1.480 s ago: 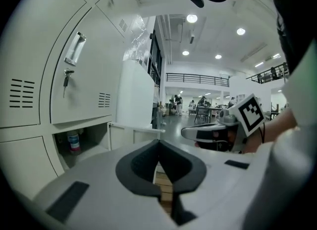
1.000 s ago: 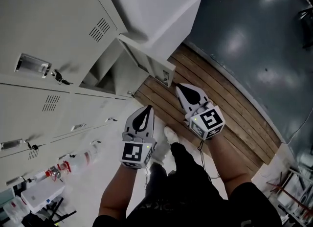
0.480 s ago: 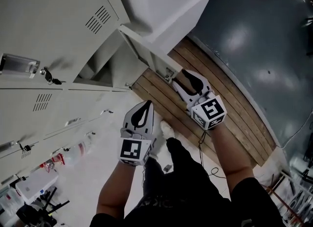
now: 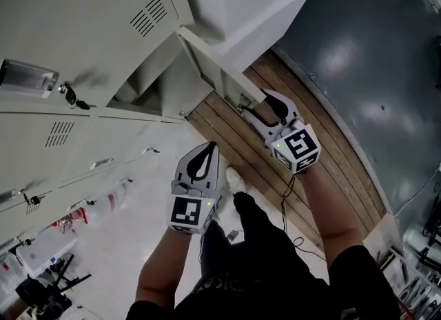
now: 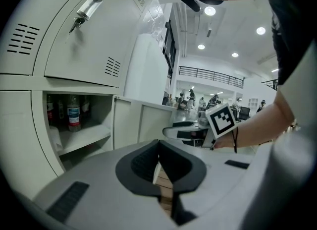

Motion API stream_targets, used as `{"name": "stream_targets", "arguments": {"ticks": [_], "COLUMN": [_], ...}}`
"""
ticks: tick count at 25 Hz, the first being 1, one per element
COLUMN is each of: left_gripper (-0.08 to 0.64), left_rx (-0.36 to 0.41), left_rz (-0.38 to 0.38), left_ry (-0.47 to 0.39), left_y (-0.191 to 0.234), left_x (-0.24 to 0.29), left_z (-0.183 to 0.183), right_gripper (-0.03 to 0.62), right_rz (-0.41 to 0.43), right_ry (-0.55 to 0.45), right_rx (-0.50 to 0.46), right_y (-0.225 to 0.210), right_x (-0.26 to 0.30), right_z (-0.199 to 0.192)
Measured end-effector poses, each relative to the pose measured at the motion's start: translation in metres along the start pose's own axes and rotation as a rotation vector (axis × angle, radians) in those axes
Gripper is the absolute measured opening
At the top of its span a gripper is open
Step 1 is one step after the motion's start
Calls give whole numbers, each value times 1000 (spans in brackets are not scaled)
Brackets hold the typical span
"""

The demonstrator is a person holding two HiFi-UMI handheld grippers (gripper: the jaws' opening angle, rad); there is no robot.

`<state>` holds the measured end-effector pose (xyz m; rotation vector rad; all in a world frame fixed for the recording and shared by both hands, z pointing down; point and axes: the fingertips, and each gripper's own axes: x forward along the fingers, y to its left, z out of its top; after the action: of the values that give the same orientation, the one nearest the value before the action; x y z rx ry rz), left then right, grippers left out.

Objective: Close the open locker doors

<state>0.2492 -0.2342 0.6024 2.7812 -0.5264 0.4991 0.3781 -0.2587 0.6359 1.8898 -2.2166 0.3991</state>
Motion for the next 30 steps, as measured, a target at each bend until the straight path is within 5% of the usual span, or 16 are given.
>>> {"name": "stream_targets", "arguments": {"ticks": [6,30], "left_gripper": [5,5], "left_rx": [-17,-58], "left_rz": [21,100], "left_ry": [-4,-46], "left_y": [8,45], "left_x": [-7,-68], "left_z": [-6,-16], "right_gripper": [100,109], "right_rz": [-22,-113], "right_ry": [30,69], "right_rx": [-55,9], "right_y": [7,64], "right_x": [6,22], "right_z": [-4,-5]}}
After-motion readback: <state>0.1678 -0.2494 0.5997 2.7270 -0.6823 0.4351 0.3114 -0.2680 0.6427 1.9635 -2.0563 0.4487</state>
